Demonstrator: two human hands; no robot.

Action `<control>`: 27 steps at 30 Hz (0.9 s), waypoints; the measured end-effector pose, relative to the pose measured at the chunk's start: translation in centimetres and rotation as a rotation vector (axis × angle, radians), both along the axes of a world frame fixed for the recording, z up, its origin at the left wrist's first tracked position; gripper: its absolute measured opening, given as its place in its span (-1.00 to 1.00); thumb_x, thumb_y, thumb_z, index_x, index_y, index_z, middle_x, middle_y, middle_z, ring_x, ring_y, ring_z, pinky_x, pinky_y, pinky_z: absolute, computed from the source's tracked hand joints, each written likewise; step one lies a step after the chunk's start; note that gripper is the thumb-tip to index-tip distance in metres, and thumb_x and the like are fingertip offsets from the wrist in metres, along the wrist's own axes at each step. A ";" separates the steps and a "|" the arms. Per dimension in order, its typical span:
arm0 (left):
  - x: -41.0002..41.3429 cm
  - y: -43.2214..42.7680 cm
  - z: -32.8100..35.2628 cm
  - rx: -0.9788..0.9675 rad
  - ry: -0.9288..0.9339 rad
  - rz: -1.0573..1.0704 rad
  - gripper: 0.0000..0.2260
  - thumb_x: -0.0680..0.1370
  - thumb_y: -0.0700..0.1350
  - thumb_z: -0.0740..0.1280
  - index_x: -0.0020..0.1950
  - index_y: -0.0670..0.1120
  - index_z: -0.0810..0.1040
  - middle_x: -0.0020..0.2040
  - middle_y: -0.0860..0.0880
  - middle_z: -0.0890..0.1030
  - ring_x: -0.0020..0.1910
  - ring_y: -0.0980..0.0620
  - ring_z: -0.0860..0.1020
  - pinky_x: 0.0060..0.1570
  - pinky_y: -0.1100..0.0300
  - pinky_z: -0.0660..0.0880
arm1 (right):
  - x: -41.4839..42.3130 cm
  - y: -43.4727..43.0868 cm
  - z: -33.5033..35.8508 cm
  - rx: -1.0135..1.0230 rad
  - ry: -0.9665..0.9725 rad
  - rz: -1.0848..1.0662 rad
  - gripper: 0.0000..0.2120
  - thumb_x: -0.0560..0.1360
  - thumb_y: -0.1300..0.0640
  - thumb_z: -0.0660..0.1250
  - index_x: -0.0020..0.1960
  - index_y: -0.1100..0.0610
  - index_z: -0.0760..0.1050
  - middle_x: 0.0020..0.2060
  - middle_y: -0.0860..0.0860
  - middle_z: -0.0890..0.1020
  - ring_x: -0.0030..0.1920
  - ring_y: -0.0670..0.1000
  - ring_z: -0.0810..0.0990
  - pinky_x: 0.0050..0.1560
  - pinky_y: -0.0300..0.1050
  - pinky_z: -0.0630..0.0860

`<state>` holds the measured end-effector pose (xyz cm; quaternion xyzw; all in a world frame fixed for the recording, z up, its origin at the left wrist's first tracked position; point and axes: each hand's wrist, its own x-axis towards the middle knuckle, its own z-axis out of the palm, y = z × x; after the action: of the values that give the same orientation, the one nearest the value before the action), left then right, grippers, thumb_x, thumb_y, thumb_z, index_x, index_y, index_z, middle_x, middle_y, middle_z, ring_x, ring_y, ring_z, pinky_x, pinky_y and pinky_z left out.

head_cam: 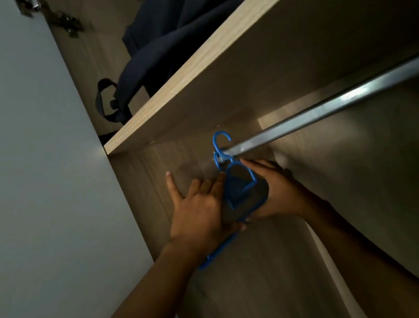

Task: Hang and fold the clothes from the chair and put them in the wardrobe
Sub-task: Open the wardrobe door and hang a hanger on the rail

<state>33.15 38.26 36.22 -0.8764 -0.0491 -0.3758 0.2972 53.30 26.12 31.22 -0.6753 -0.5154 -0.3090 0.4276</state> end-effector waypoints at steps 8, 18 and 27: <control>-4.4 -2.3 0.7 0.029 0.066 0.043 -0.07 0.34 0.39 0.41 0.58 -0.01 0.21 0.43 -0.02 0.39 0.44 -0.02 0.34 0.33 -0.37 -0.43 | -4.4 -2.2 -0.2 0.135 0.011 0.143 0.15 0.01 -0.18 0.70 0.52 -0.05 0.32 0.37 -0.16 0.44 0.37 -0.13 0.46 0.29 -0.01 0.53; -18.7 -9.3 -0.7 0.008 0.121 0.279 -0.17 0.39 0.31 0.41 0.55 0.03 0.21 0.39 0.00 0.32 0.26 -0.03 0.47 0.36 -0.12 0.13 | -18.6 -4.9 -2.7 0.111 0.075 0.194 0.17 0.02 -0.35 0.51 0.56 -0.04 0.24 0.39 -0.25 0.32 0.44 -0.16 0.31 0.45 0.15 0.32; -41.7 -17.9 -3.0 -0.240 0.049 0.552 -0.11 0.37 0.35 0.43 0.56 0.04 0.17 0.35 0.02 0.29 -0.15 -0.01 0.54 -0.20 0.14 0.53 | -40.0 -8.8 -3.5 -0.026 -0.065 0.378 0.18 0.08 -0.50 0.38 0.56 0.05 0.23 0.30 -0.09 0.42 0.30 0.03 0.43 0.33 0.21 0.35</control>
<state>-8.59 20.35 33.20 -0.8675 -0.3224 -0.2509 0.2837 13.25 17.32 27.67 -0.5616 -0.6506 -0.2383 0.4524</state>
